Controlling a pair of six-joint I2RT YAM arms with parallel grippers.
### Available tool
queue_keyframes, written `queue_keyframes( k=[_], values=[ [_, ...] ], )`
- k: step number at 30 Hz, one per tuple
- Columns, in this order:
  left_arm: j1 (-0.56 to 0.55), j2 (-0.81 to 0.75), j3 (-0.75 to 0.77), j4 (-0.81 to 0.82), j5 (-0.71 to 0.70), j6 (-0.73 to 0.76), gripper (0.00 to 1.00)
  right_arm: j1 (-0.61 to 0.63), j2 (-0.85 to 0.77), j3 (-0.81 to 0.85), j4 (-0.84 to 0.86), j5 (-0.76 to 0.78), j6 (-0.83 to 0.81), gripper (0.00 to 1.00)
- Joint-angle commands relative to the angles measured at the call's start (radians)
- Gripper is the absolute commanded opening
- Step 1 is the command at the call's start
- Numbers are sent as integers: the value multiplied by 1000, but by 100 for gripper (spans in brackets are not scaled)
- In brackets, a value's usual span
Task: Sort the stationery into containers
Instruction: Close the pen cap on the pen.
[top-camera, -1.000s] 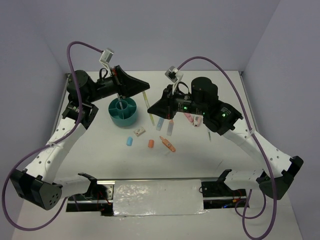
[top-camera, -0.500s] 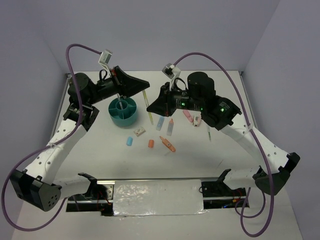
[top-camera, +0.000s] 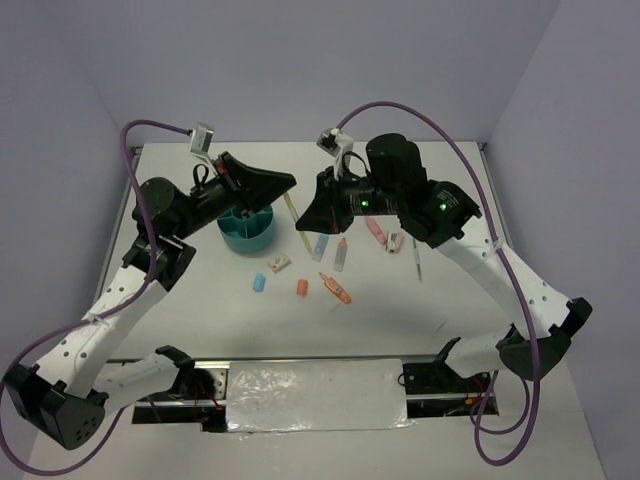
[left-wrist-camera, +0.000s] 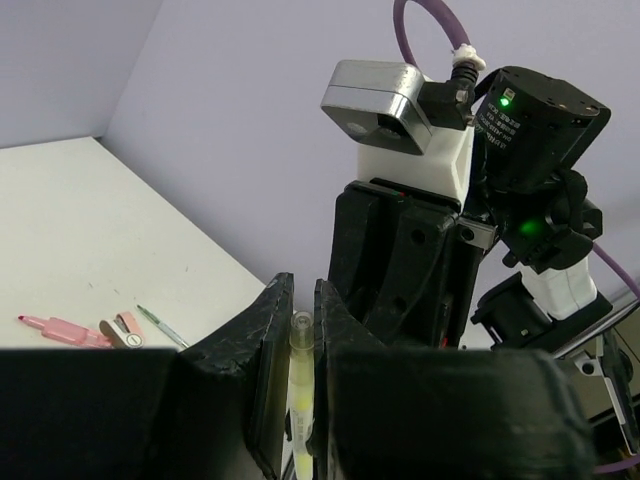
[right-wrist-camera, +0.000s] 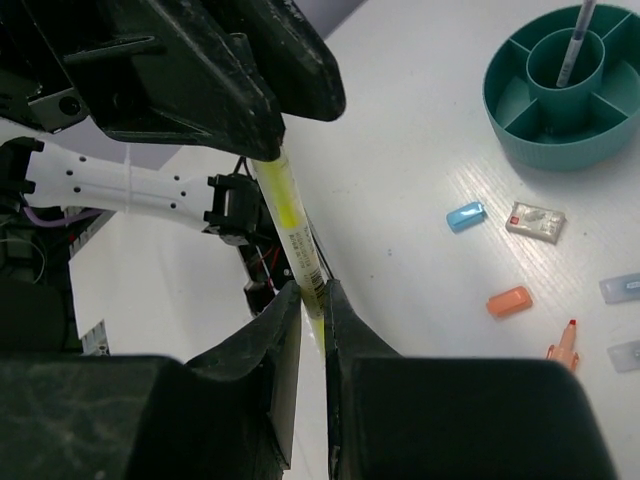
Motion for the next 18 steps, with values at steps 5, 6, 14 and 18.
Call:
queue_keyframes(
  k=[5, 6, 14, 18],
  values=[
    [-65, -6, 86, -410, 72, 140, 0, -64, -24, 58, 453, 21, -19, 1],
    [-64, 16, 130, -466, 21, 177, 0, -64, -30, 30, 458, -46, -27, 8],
    [30, 139, 455, -692, -367, 322, 0, -85, -156, -202, 454, 27, -48, 80],
    [82, 223, 452, -684, -513, 388, 0, -160, -232, -275, 377, 123, -56, 83]
  ],
)
